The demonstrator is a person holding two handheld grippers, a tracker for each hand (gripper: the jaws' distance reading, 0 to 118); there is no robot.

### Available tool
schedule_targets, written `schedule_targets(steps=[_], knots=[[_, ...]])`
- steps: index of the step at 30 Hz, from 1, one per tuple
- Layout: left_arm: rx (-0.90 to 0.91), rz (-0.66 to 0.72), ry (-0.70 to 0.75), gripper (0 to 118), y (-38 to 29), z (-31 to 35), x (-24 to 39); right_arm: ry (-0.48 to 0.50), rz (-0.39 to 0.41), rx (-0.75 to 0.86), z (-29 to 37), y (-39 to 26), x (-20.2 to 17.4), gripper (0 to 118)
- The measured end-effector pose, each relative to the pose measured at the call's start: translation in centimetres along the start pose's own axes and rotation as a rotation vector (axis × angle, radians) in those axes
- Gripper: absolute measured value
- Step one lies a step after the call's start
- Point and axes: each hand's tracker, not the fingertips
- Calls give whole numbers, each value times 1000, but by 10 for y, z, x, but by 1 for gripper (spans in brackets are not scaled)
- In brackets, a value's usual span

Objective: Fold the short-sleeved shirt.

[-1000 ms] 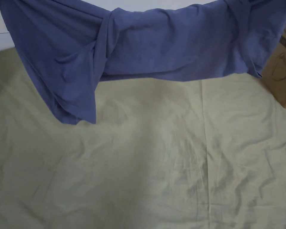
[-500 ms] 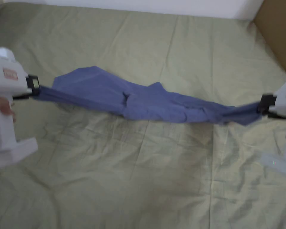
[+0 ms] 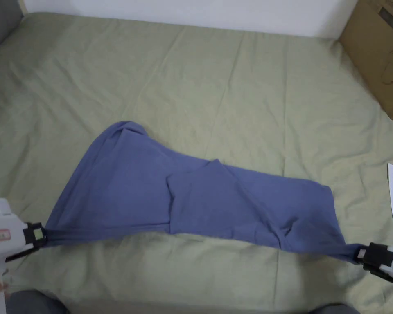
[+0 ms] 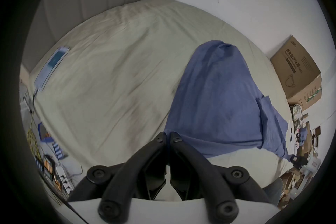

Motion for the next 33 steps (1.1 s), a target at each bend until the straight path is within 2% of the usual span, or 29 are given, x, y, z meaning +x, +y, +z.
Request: schedule_targets(steps=[4,5,7,8,9,10,11,13,14,15,18,23,25,30,31,32,33], knots=[[11,35,-24,0,-26,8,-17,28,-36,1,18,-23,12,1],[17,27,-15,0,-30,12,-16,23,-30,8,22,-27,13,1],[29,2,2,0,-32,17,-17,8,32,17,29,-32,11,1],[32,1,-3,12,-33,19,-17,10,59,20,27,-33,15,3],[31,2,-10,31,-32,20,-16,14,85,21,29,-33,14,11],[36,5,0,69,-30,24,-14,11,99,58,32,-31,11,40],[75,9,59,78,-27,28,-12,-23,139,95,37,-29,7,60],[163,-14,89,95,-21,38,-8,-62,221,142,45,-26,1,78],[224,-18,75,113,-17,47,0,-69,249,173,52,-22,-3,98],[277,-23,55,118,-13,57,4,-71,275,206,60,-18,-8,106],[423,-78,0,118,-2,89,30,-53,331,349,90,-8,-28,107],[704,-257,0,118,-15,123,86,66,375,627,136,-11,-70,108],[779,-328,-17,118,-26,129,106,81,393,707,145,-23,-87,111],[853,-439,-19,115,-48,129,136,105,426,787,151,-50,-116,109],[861,-450,-35,105,-52,130,140,105,425,788,150,-54,-119,102],[866,-458,-45,91,-55,131,144,107,419,787,148,-56,-120,88],[865,-462,-55,73,-57,132,146,121,411,784,147,-58,-120,66]])
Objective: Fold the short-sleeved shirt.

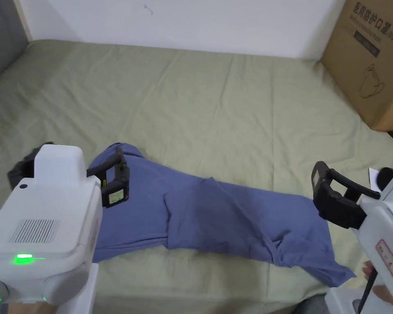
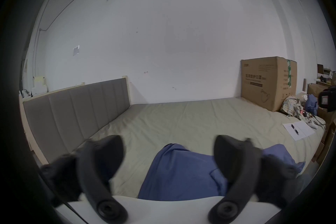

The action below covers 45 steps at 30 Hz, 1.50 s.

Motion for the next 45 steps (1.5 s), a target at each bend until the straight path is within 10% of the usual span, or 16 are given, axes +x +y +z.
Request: schedule_targets(steps=[2,5,25,27,30,31,45], knots=[[-8,-2,-10,24,-1,-1,3,-5,-39,-10,0,-3,-1,5],[-22,2,-23,0,-1,-2,3,-13,-49,-22,-1,-9,-1,0],[-77,42,-31,0,0,0,-13,6,-17,-103,-26,1,0,0],[-78,41,-26,0,-1,0,-14,45,11,-157,-41,7,-5,11],[-89,45,-27,0,-4,-1,-17,127,90,-317,-81,14,-15,105],[-92,46,-25,0,-5,-1,-18,143,118,-408,-94,14,-19,118],[-143,51,-10,0,-14,-5,-24,150,91,-959,-203,-91,-46,100]])
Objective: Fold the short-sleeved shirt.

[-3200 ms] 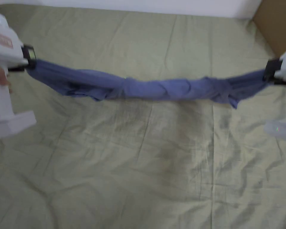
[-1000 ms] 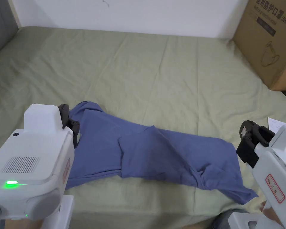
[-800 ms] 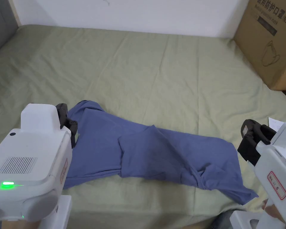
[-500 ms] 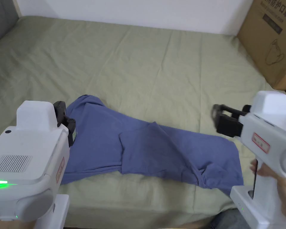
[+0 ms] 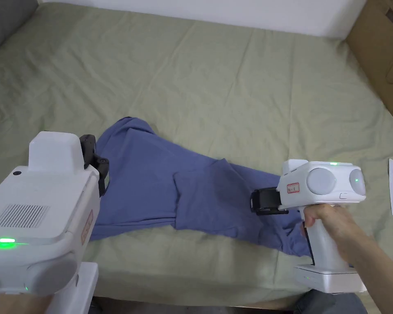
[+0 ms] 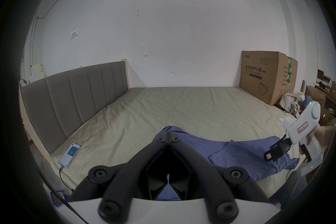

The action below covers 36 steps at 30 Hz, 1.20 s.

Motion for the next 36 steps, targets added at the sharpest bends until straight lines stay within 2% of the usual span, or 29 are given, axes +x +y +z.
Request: schedule_targets(steps=[3,6,7,9,16,17,18,22,23,26,31,36], knots=[[-4,1,1,0,0,0,0,8,-41,-14,-13,-2,4,84],[-10,1,4,0,-1,-1,1,-6,-35,-29,-19,-4,5,27],[-12,3,5,0,-1,-2,1,-16,-27,-34,-21,-5,5,11],[-18,8,3,0,-2,-3,2,9,-39,-48,-24,-7,5,3],[-52,18,-8,0,0,-7,2,64,-60,10,-3,-10,12,2],[-59,25,-8,6,2,-8,0,81,-66,33,5,-11,13,2],[-63,38,7,14,3,-10,-2,89,-65,53,14,-13,13,1],[-159,54,34,96,10,-27,-21,127,-79,132,45,-20,16,1],[-200,81,18,104,13,-32,-29,134,-83,158,53,-23,17,1],[-315,113,-3,117,21,-42,-49,155,-106,215,72,-33,19,1],[-587,60,3,118,-5,-72,-81,180,-124,268,89,-49,20,2],[-847,-7,-11,117,-63,-94,-92,168,-108,259,88,-56,16,2]])
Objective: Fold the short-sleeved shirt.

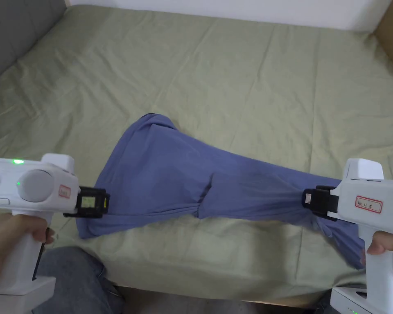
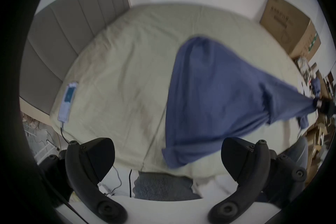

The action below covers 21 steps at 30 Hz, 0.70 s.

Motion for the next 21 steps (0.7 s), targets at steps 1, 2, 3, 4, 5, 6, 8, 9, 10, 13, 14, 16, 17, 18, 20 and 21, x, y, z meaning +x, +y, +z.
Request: schedule_targets(steps=[1,2,3,4,5,6,8,9,10,13,14,16,17,18,20,21], knots=[[-15,-13,-9,113,-4,-7,2,-3,-3,0,0,-1,0,2],[-20,-28,-17,111,-9,-15,5,-5,-6,-2,-2,-1,0,2],[-27,-34,-16,109,-11,-23,8,-5,-8,-6,-2,-1,0,2],[-43,-43,-15,105,-13,-31,10,-4,-12,-6,-2,-1,1,2],[-65,-55,-19,101,-14,-37,13,-6,-13,-8,-2,-1,1,2],[-83,-66,-19,95,-15,-44,16,-9,-14,-8,-2,0,1,1],[-105,-90,-10,57,-17,-50,23,-11,-21,-5,-2,1,1,1],[-98,-89,-16,41,-18,-52,26,-12,-23,-4,-2,1,2,2],[-88,-70,-52,27,-18,-52,27,-12,-23,-4,-2,2,1,1],[-40,-72,-62,4,-20,-36,38,-17,-16,-8,-3,3,1,2],[-27,-59,-57,4,-18,-32,38,-16,-15,-9,-2,3,0,1],[5,-36,-67,4,-12,-22,37,-16,-7,-4,3,6,0,2],[54,-15,-70,4,-7,-12,34,-13,-2,1,7,8,1,2],[113,20,-76,4,0,2,29,-9,-1,12,13,11,2,2],[222,107,-117,4,18,34,19,6,-4,37,27,19,5,2],[298,171,-153,4,32,54,13,13,-12,61,37,26,8,2]])
